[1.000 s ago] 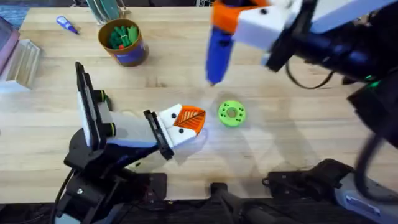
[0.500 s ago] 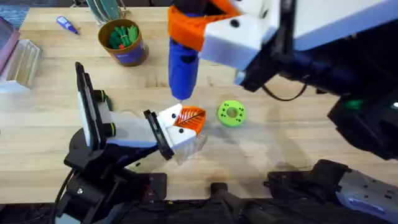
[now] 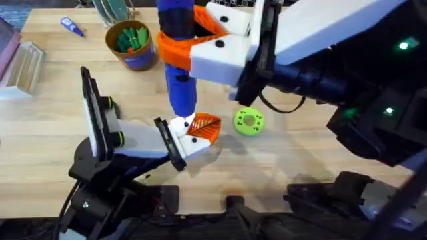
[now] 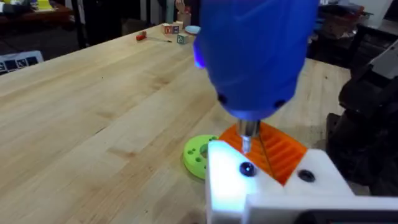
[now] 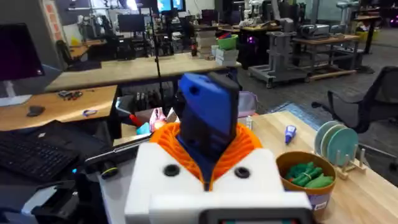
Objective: Pick up the gripper from the table and insert it into the empty holder that is missing its gripper. Then pick up a screw, insert it into the mounting hole, and use the screwdriver to tighten it. Finally, clean up the table by picking up the vegetable and placing it into the bucket.
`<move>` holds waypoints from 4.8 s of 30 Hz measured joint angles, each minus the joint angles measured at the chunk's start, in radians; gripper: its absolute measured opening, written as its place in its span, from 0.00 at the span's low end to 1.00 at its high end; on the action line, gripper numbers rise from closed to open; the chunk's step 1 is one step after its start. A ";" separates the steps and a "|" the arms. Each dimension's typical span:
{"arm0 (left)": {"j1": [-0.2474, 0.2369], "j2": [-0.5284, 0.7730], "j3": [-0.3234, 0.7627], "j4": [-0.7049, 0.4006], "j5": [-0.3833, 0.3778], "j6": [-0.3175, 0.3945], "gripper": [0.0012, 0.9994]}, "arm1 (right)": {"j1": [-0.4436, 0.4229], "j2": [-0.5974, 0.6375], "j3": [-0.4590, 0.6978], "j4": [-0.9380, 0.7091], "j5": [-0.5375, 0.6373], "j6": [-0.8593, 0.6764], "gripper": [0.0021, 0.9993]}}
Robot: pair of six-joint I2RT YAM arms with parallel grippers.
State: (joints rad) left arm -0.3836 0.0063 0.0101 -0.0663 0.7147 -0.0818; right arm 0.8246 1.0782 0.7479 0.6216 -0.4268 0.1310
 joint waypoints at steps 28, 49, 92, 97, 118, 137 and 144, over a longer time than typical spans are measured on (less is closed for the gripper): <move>0.000 0.000 0.000 0.000 0.000 0.000 0.01 | 0.000 0.021 0.000 -0.038 0.004 0.030 0.02; 0.000 0.000 0.000 -0.001 0.000 -0.001 0.01 | 0.000 0.033 0.000 -0.034 0.008 0.034 0.02; 0.000 0.000 0.000 0.000 0.000 0.000 0.01 | -0.498 0.603 -0.001 -0.373 0.700 -1.484 0.15; 0.000 0.000 0.000 0.000 0.000 0.000 0.01 | -0.494 0.596 0.011 -0.402 0.677 -1.498 0.44; 0.000 0.000 0.000 0.000 -0.001 0.003 0.83 | -0.448 0.297 0.021 -0.624 0.625 -0.788 0.94; 0.000 0.000 0.045 -0.069 -0.080 -0.164 0.99 | -0.448 0.054 0.021 -0.663 0.245 -0.477 0.94; 0.000 0.073 0.322 -0.379 -0.267 -0.140 0.99 | -0.448 0.055 0.021 -0.663 0.216 -0.463 0.94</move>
State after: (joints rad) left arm -0.3836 0.0790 0.3325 -0.4451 0.4481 -0.2217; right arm 0.3767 1.1328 0.7692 -0.0410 -0.2104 -0.3324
